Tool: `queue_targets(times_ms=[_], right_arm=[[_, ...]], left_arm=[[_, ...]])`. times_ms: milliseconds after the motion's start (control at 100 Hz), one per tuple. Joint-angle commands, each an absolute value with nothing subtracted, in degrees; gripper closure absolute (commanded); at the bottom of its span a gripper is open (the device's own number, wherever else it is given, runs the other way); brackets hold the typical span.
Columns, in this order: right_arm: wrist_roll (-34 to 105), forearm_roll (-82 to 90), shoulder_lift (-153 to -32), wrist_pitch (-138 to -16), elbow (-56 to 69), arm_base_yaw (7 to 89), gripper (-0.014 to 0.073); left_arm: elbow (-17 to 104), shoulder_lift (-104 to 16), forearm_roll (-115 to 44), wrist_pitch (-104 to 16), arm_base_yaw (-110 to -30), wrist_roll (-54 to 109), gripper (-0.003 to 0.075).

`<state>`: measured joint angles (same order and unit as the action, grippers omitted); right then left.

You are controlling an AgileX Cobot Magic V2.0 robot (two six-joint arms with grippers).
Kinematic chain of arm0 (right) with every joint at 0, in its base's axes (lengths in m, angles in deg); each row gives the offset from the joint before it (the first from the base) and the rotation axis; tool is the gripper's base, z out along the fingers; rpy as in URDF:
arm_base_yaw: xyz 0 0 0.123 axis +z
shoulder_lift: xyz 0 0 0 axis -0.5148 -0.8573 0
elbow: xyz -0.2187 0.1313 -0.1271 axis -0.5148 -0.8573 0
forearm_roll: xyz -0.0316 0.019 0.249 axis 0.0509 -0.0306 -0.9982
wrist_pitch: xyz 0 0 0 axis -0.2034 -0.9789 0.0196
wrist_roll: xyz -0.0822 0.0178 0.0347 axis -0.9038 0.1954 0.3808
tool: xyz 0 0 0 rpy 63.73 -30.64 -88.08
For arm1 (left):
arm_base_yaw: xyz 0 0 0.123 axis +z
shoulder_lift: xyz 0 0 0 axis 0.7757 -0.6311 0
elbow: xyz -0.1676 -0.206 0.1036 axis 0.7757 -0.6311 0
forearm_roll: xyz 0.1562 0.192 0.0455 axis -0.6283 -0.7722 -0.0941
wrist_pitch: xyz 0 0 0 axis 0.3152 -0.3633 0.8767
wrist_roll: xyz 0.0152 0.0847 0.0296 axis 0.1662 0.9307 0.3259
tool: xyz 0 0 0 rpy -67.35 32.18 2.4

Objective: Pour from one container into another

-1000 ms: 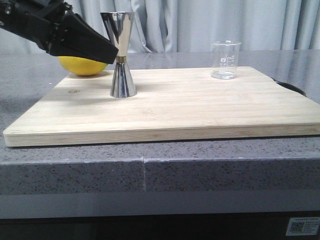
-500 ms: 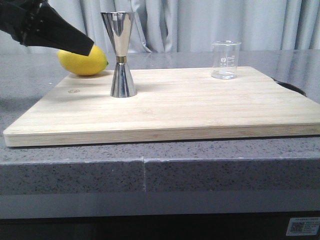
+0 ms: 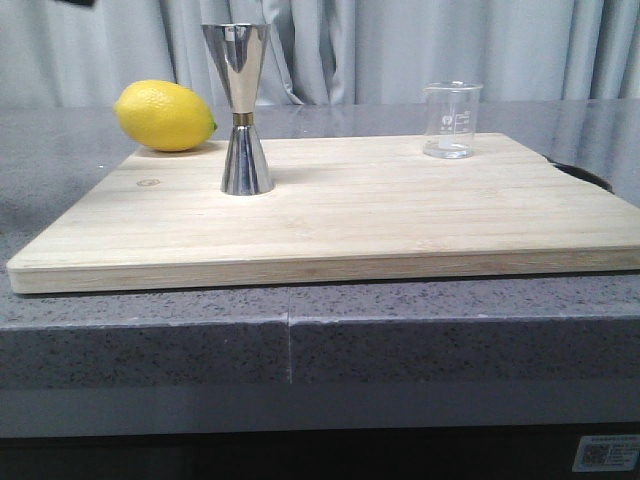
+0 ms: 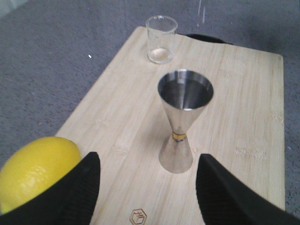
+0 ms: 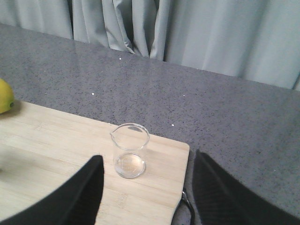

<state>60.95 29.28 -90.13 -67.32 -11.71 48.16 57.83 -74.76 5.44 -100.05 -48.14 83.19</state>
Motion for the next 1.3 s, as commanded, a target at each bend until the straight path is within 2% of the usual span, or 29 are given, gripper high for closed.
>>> queue_targets(times_ms=[0,260,520,930,1290], right_arm=[[60.81,29.3,-89.09,-62.05,-10.21,48.05,0.0217],[60.81,29.3,-89.09,-61.46,-6.71,48.05,0.0217],[60.81,29.3,-89.09,-66.99,-0.37,47.65,0.0218],[60.81,33.14,-89.09,-72.37,5.43,36.61,0.0218],[60.81,29.81,-86.13,-74.36,5.3,36.23,0.0218]], left_arm=[[59.23,-69.8,12.23,-104.09,-46.6,81.08,0.0302],[59.23,-63.39,16.27,-101.94,-43.35,75.91,0.0302],[59.23,-56.76,16.41,-88.36,-43.22,71.85,0.0302],[59.23,-49.24,16.7,-71.38,-43.22,70.22,0.0302],[54.66,-46.03,16.43,-69.51,-43.22,70.22,0.0302]])
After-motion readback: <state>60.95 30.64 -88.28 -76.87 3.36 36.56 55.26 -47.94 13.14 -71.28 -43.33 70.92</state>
